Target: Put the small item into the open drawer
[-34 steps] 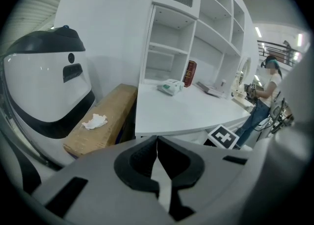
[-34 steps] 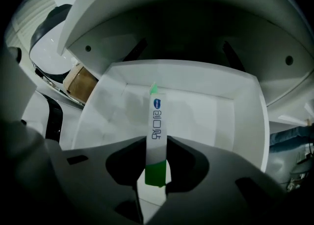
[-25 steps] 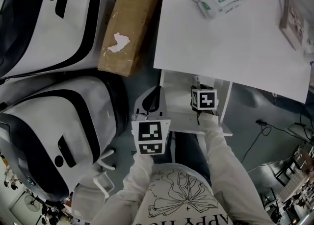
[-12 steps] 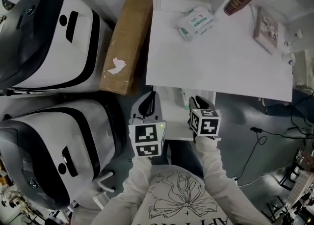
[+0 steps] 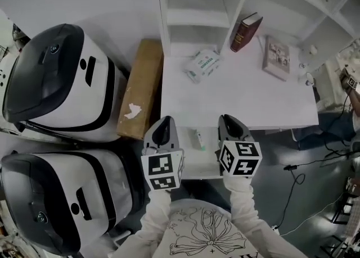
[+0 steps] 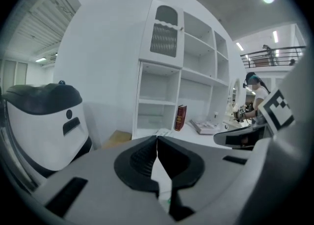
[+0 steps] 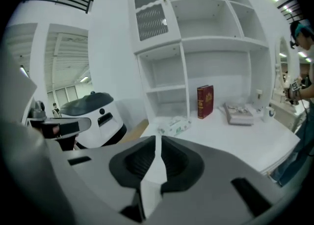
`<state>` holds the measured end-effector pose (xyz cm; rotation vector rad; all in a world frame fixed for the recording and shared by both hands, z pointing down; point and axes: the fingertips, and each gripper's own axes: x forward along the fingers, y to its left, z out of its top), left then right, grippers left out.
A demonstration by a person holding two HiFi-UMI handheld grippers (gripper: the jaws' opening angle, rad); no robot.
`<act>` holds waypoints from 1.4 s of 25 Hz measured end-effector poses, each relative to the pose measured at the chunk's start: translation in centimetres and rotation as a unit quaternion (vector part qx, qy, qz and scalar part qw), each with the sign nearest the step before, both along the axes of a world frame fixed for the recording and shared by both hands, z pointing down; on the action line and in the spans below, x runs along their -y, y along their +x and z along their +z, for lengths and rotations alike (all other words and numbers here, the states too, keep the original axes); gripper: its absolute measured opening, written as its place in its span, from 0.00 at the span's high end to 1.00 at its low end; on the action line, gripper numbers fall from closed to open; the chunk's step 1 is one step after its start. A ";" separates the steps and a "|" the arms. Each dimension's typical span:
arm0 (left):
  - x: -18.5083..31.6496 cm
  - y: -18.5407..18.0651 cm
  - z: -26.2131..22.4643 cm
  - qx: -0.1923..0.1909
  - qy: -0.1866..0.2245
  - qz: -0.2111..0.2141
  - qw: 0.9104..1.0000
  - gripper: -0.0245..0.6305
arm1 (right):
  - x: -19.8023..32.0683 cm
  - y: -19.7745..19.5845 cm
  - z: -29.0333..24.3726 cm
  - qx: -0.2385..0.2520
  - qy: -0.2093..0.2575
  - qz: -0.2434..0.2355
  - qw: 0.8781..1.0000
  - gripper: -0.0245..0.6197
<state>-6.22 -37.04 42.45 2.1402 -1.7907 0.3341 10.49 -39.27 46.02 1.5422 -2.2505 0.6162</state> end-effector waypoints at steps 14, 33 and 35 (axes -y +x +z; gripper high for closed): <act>-0.8 1.3 -9.3 0.009 0.100 0.000 0.995 0.95 | -0.5 1.7 -11.1 0.007 0.142 0.017 0.990 0.93; -2.0 1.7 -11.2 0.012 0.120 -0.003 0.993 0.95 | -1.2 1.1 -13.1 0.019 0.163 0.005 0.986 0.94; -1.9 1.7 -11.1 0.012 0.120 -0.002 0.993 0.95 | -1.2 0.9 -13.1 0.018 0.162 0.004 0.987 0.94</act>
